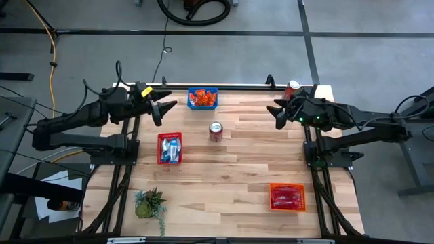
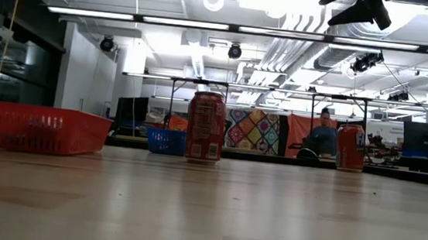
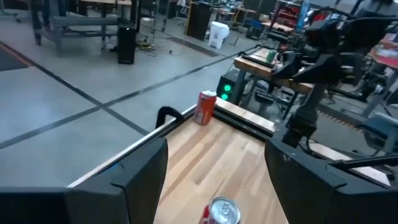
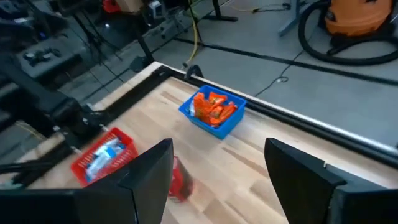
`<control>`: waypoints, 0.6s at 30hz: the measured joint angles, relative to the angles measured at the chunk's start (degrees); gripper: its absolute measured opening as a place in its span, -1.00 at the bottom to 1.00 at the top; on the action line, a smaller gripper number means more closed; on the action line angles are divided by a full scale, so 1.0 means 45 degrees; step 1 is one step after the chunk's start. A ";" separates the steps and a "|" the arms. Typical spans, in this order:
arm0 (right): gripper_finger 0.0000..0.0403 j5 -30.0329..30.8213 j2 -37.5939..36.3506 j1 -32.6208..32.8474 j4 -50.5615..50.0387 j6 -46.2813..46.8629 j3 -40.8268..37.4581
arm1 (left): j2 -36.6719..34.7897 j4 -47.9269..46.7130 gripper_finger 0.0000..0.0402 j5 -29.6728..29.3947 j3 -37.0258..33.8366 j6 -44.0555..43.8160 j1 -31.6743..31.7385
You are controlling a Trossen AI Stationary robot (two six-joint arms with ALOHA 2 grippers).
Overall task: Sort candy
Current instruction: Return to Home Position
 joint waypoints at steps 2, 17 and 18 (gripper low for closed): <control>0.23 -0.0209 -0.0005 0.0000 0.0156 0.0232 0.0000 | -0.0158 -0.0231 0.27 0.0038 -0.0014 0.0032 0.0116; 0.23 -0.0269 0.0888 0.0000 0.1787 0.0750 0.0000 | -0.4819 0.2455 0.27 0.0067 -0.3264 -0.1653 -0.0793; 0.23 -0.0277 0.0961 0.0000 0.1918 0.0744 0.0000 | -0.5188 0.2579 0.27 0.0037 -0.3464 -0.1658 -0.0828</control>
